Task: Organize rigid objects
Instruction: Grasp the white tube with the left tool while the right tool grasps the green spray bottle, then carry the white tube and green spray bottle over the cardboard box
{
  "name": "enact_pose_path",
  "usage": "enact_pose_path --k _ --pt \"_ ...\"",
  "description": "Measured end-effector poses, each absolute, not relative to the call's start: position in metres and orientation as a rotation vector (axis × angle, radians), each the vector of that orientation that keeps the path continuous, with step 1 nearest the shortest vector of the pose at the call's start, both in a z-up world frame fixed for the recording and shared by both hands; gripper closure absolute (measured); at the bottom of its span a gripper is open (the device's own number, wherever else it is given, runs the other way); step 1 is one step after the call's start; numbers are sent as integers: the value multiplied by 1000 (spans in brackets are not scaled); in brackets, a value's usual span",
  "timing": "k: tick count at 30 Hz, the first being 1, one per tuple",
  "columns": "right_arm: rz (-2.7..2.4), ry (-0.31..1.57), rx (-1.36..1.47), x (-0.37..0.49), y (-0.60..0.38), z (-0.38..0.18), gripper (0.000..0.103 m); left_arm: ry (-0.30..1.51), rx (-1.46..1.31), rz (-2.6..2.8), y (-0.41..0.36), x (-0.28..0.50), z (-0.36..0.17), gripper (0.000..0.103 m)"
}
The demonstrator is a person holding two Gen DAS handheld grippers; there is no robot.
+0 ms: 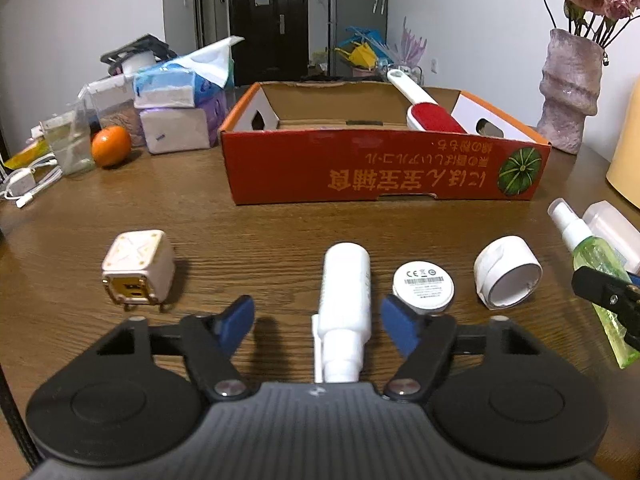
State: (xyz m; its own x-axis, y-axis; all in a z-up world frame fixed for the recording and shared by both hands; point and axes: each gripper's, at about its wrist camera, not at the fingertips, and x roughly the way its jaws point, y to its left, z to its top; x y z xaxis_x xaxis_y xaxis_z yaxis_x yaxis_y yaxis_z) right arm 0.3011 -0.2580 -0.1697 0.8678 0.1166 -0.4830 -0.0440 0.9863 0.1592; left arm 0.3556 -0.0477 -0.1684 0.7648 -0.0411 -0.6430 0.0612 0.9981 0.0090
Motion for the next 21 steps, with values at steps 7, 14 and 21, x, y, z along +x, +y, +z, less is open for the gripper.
enact_pose_path --k 7,14,21 --pt "81 500 152 299 -252 -168 73 708 28 -118 -53 357 -171 72" --pt "80 479 158 297 -246 -166 73 686 32 -155 -56 352 -165 75" --pt "76 466 172 297 -244 -164 73 650 21 -169 -53 344 -154 75"
